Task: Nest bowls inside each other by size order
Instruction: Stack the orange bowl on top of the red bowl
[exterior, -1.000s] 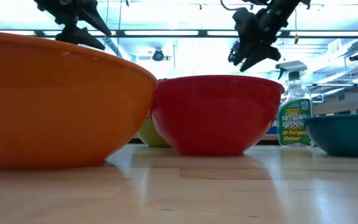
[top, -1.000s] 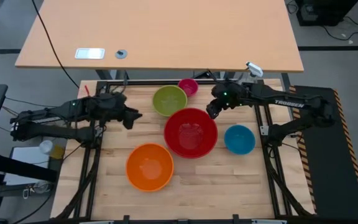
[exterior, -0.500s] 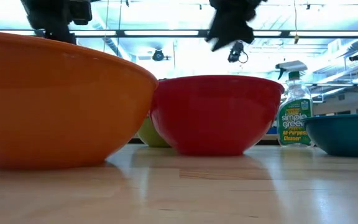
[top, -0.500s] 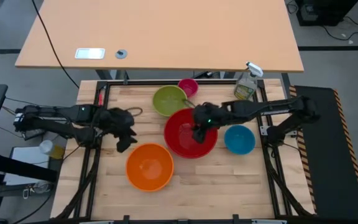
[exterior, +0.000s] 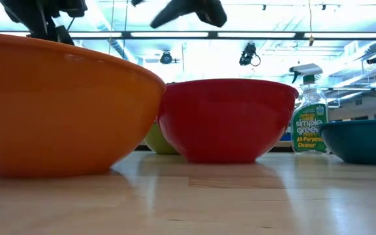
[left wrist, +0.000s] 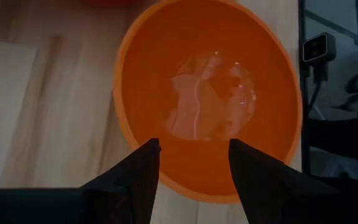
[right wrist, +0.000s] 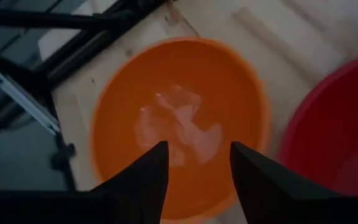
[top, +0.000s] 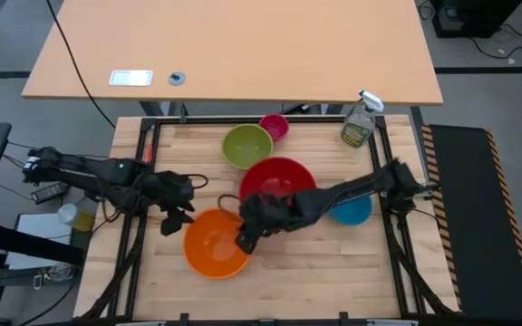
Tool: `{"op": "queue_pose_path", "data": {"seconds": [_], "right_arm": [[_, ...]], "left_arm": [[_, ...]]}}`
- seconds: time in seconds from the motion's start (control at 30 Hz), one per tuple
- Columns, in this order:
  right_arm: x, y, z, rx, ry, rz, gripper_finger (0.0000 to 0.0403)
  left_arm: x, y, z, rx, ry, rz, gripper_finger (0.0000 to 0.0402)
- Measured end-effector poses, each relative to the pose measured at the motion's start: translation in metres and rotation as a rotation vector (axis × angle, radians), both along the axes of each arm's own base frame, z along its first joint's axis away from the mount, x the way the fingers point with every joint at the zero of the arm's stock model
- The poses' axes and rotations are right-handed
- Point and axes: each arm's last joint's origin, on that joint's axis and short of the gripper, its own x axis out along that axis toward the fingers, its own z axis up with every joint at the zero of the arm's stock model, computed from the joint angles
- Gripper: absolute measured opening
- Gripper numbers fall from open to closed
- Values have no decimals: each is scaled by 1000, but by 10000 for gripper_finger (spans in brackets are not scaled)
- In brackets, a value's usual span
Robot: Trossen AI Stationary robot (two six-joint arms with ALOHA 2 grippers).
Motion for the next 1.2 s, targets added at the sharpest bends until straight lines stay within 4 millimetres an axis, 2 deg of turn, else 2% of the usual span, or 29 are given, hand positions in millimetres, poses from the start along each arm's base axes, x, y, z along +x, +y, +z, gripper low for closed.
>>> {"op": "queue_pose_path", "data": {"seconds": [0.17,0.3,0.43,0.5,0.63,0.87,1.0,1.2], "right_arm": [[-2,32,-18,127,105,-168,172],[-17,47,-26,262,186,-359,164],[-27,59,-38,308,240,-502,165],[-28,65,-43,323,232,-526,173],[-25,77,-66,296,219,-565,211],[-9,81,-94,337,174,-644,282],[1,83,-95,410,115,-639,285],[2,87,-95,482,155,-617,266]], "left_arm": [[-5,-1,4,-6,-27,-12,194],[-5,-2,5,-3,-38,-20,194],[-2,-2,7,3,-86,-8,194],[1,-2,10,19,-124,9,194],[3,0,11,92,-164,39,194],[4,3,12,153,-188,88,194],[6,3,12,152,-189,109,194],[5,3,12,131,-180,132,194]]}}
